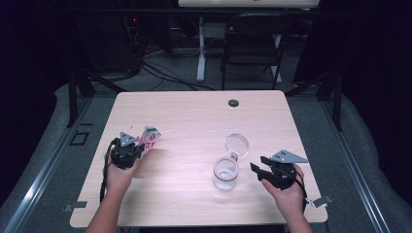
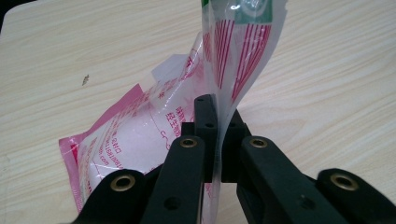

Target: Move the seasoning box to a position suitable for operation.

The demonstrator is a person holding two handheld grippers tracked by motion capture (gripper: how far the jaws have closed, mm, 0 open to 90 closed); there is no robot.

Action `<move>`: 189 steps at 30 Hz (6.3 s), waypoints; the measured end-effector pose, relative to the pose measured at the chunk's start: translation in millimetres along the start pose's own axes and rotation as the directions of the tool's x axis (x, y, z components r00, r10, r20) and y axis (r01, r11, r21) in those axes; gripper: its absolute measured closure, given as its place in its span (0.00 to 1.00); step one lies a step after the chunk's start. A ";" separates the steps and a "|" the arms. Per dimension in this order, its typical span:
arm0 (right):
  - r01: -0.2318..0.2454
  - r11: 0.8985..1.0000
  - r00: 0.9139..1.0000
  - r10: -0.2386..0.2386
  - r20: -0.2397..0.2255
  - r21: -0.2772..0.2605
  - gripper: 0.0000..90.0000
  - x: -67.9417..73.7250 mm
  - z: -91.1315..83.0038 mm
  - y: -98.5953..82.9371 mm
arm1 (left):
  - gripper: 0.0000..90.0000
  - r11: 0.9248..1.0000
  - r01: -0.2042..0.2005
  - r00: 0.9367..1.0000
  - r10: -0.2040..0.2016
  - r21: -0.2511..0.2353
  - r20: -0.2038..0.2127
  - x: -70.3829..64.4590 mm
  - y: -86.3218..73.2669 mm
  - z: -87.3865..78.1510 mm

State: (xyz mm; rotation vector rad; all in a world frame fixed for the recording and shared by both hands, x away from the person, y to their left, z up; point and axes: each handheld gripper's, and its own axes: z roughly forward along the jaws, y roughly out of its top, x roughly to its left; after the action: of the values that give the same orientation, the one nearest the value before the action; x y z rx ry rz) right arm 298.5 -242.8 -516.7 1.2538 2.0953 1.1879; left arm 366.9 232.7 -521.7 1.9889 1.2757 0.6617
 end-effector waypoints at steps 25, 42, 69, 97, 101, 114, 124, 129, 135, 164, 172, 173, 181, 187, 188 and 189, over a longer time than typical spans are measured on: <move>-0.010 1.000 1.000 0.010 -0.003 -0.003 0.56 -0.9 -0.2 -0.9 | 1.00 1.000 0.006 0.999 -0.007 -0.019 -0.048 22.3 7.6 -24.1; -0.027 1.000 1.000 0.027 0.002 -0.010 0.56 -3.7 -0.2 -1.2 | 1.00 0.999 0.019 0.995 -0.022 -0.036 -0.095 51.4 28.6 -44.8; -0.036 0.999 0.999 0.036 0.003 -0.026 0.56 -7.4 -1.9 -1.2 | 1.00 0.997 0.006 0.997 -0.012 -0.074 -0.081 58.6 62.8 -74.3; -0.033 0.999 0.999 0.033 0.004 -0.024 0.55 -8.9 -3.2 -1.1 | 1.00 0.983 -0.147 0.974 0.163 -0.105 0.159 -38.3 85.1 -55.4; -0.032 0.999 0.999 0.033 0.004 -0.024 0.55 -9.1 -3.5 -1.0 | 1.00 0.980 -0.159 0.963 0.180 -0.118 0.200 -55.0 88.3 -54.1; -0.034 0.999 0.999 0.034 0.003 -0.028 0.57 -10.0 -5.0 -0.9 | 1.00 0.961 -0.230 0.917 0.266 -0.151 0.299 -106.4 92.3 -49.9; -0.035 0.999 0.999 0.035 0.007 -0.037 0.57 -10.0 -5.7 -0.6 | 1.00 0.961 -0.235 0.891 0.273 -0.146 0.362 -121.4 83.9 -45.7; -0.028 0.999 1.000 0.028 -0.001 -0.044 0.58 -9.9 -5.9 -0.1 | 1.00 0.961 -0.238 0.878 0.276 -0.143 0.392 -125.5 79.6 -44.2; 0.004 0.998 1.000 -0.005 -0.019 -0.060 0.56 -6.4 -6.2 2.1 | 1.00 0.962 -0.239 0.854 0.274 -0.133 0.443 -125.1 71.5 -44.4; 0.096 0.989 0.987 -0.109 -0.121 -0.113 0.69 14.8 -39.2 33.4 | 0.97 0.969 -0.199 0.794 0.246 -0.144 0.556 -112.5 7.0 -49.0; 0.155 0.978 0.965 -0.180 -0.189 -0.139 0.68 38.8 -40.7 51.7 | 0.97 0.976 -0.164 0.797 0.216 -0.142 0.564 -113.0 -6.4 -49.5; 0.163 0.977 0.960 -0.189 -0.205 -0.136 0.67 42.7 -38.2 53.2 | 0.97 0.976 -0.163 0.797 0.216 -0.142 0.565 -113.0 -7.0 -49.5; 0.211 0.972 0.916 -0.234 -0.325 -0.105 0.58 69.2 -15.9 63.1 | 0.97 0.980 -0.133 0.805 0.195 -0.150 0.560 -113.2 -12.1 -51.4; 0.235 0.967 0.874 -0.256 -0.413 -0.102 0.53 89.7 -3.1 70.2 | 0.97 0.983 -0.113 0.808 0.174 -0.143 0.563 -110.4 -14.2 -51.8; 0.239 0.966 0.869 -0.259 -0.421 -0.102 0.53 92.3 -1.3 71.1 | 0.97 0.983 -0.117 0.807 0.178 -0.144 0.563 -109.9 -14.4 -51.9; 0.242 0.965 0.865 -0.263 -0.428 -0.104 0.53 94.7 0.6 71.9 | 0.97 0.983 -0.116 0.807 0.178 -0.144 0.563 -109.7 -14.7 -51.9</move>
State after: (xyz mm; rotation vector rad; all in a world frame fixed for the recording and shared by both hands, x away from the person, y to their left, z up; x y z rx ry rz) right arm 287.2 -144.6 -450.6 0.6967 2.4366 1.4887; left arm 278.2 150.1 -505.8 1.9975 0.7082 0.1532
